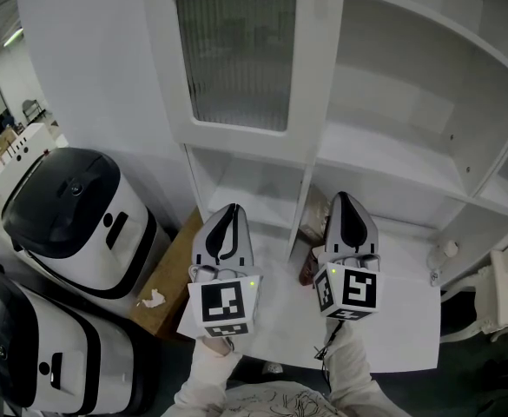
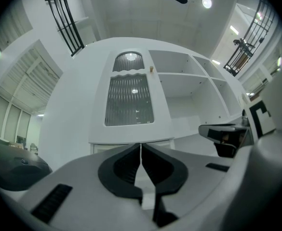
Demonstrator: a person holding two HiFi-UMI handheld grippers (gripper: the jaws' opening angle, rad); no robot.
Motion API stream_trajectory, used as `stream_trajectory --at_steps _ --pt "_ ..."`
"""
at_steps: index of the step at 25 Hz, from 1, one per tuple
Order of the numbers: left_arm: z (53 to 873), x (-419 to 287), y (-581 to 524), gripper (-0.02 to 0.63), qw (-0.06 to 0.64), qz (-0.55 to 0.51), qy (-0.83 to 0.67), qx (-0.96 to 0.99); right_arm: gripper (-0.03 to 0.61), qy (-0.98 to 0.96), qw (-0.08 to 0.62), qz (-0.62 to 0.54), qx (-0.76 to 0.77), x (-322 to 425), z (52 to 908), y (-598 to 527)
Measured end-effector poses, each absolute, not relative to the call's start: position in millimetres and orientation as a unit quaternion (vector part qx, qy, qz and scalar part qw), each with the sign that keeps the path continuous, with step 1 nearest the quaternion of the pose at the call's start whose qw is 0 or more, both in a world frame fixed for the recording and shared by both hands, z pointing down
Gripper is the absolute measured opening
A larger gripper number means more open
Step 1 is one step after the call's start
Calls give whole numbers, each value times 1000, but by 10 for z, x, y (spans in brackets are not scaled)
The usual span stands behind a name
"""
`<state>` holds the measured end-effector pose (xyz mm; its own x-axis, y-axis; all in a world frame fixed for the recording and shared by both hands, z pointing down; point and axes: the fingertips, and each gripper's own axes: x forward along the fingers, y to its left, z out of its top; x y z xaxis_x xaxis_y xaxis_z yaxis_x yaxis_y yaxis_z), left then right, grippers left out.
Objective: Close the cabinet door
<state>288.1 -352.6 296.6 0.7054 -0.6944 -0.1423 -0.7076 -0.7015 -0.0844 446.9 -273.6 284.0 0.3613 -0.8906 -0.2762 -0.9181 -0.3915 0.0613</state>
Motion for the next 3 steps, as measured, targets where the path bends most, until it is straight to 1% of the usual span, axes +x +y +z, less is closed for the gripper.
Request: stream_trajectory --at_steps 3 --pt "2972 2881 -3533 12 67 49 381 -921 3 550 52 133 -823 4471 2845 -2743"
